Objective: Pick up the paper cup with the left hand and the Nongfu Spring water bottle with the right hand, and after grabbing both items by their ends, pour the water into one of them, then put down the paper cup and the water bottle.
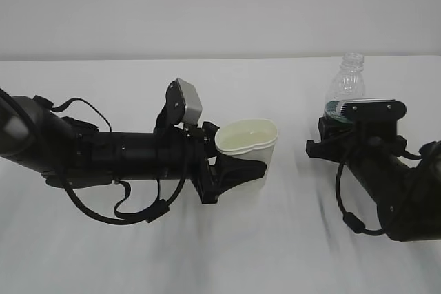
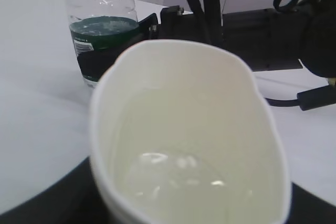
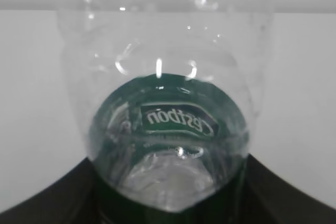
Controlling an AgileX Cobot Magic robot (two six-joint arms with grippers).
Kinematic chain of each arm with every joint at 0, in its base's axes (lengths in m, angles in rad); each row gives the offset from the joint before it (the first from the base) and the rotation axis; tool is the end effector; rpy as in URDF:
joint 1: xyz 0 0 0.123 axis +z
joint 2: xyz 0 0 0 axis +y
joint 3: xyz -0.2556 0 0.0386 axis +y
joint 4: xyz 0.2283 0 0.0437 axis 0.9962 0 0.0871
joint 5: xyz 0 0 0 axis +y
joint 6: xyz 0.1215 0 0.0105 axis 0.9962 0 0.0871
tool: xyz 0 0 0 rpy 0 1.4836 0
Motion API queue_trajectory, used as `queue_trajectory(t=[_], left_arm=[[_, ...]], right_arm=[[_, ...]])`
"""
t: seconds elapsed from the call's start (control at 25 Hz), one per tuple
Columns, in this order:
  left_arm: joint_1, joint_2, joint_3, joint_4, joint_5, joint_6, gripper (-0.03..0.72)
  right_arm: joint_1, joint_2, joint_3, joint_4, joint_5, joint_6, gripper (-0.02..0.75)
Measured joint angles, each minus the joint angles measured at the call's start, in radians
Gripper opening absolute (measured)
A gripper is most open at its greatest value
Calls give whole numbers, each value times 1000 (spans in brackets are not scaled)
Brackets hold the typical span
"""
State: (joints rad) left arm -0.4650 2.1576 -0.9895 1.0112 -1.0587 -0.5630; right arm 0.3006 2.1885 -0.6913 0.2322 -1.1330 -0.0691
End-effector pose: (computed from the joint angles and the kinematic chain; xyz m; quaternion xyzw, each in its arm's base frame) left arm 0.3004 -0.2515 0.0953 0.4337 0.6475 -0.4191 0.4659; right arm 0.3459 0.0806 0.0506 -0.0450 0.7979 0.0154 0.6009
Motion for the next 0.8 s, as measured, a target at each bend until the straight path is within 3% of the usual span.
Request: queue_trajectory(t=[0.6,0.8], left_arm=[[0,0,0,8,0,0,438],[0,0,0,10,0,0,438]], right_arm=[[0,25,-43,7,-7,12,403],[0,25,-43,9,-7,14,442]])
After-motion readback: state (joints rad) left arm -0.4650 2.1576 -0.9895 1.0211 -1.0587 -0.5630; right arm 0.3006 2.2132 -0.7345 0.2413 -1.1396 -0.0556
